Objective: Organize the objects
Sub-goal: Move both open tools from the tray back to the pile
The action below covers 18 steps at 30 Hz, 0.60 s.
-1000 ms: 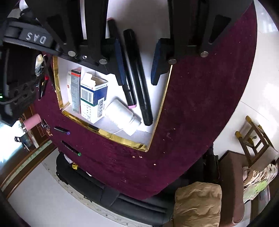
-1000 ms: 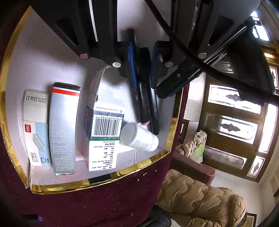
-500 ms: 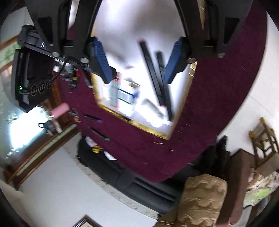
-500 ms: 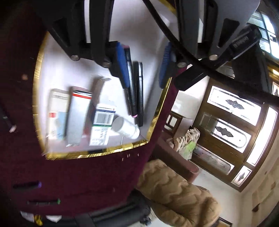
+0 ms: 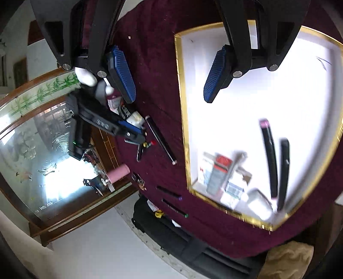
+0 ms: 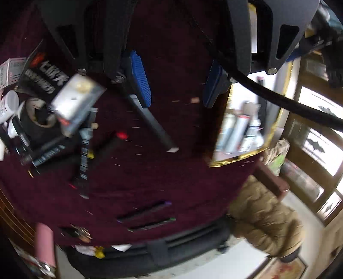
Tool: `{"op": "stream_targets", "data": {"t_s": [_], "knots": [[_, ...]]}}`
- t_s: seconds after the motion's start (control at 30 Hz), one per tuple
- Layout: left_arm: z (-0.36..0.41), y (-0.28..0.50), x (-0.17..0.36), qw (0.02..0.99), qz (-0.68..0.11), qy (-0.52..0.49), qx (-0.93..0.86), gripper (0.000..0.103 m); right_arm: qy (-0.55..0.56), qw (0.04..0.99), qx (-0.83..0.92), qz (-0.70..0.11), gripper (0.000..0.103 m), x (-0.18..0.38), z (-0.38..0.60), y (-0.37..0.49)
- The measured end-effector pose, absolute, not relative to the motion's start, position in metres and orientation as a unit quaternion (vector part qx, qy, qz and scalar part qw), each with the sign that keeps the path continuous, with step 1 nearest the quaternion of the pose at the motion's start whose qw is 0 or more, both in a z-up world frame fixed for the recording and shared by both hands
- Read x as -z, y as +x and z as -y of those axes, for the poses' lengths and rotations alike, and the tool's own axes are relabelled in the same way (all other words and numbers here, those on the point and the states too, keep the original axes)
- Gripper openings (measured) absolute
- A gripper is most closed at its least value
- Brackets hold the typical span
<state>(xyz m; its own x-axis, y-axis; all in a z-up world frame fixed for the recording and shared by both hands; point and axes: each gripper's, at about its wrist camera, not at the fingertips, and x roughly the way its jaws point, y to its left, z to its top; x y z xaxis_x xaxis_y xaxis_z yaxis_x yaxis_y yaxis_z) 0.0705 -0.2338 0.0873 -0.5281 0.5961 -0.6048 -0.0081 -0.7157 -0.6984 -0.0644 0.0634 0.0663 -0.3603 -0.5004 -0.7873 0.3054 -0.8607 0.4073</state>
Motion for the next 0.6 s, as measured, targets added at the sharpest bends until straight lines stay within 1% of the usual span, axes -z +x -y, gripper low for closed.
{"op": "stream_targets", "data": {"t_s": [0.13,0.3,0.37,0.4,0.43,0.47,0.5,0.6], "knots": [[0.228,0.07,-0.085,0.177,0.321,-0.458,-0.81,0.06,0.518,0.231,0.82,0.078,0.05,-0.052,-0.06,-0.083],[0.226,0.078,-0.088,0.167,0.312,-0.457,-0.816,0.06,0.52,0.206,0.829,0.021,0.049,-0.033,-0.04,-0.1],[0.225,0.079,-0.09,0.164,0.31,-0.457,-0.817,0.06,0.521,0.191,0.832,-0.001,0.037,-0.027,-0.03,-0.105],[0.224,0.079,-0.09,0.163,0.309,-0.457,-0.818,0.06,0.522,0.184,0.833,-0.011,0.027,-0.024,-0.027,-0.105],[0.222,0.078,-0.091,0.163,0.306,-0.458,-0.818,0.06,0.516,0.175,0.838,-0.027,0.023,-0.025,-0.024,-0.104],[0.221,0.078,-0.092,0.163,0.302,-0.459,-0.82,0.06,0.518,0.171,0.838,-0.034,0.02,-0.023,-0.024,-0.102],[0.219,0.077,-0.093,0.164,0.298,-0.459,-0.821,0.06,0.519,0.17,0.837,-0.033,0.014,-0.023,-0.026,-0.101],[0.207,0.073,-0.095,0.168,0.281,-0.463,-0.824,0.06,0.535,0.183,0.825,0.004,0.012,-0.021,-0.046,-0.09]]}}
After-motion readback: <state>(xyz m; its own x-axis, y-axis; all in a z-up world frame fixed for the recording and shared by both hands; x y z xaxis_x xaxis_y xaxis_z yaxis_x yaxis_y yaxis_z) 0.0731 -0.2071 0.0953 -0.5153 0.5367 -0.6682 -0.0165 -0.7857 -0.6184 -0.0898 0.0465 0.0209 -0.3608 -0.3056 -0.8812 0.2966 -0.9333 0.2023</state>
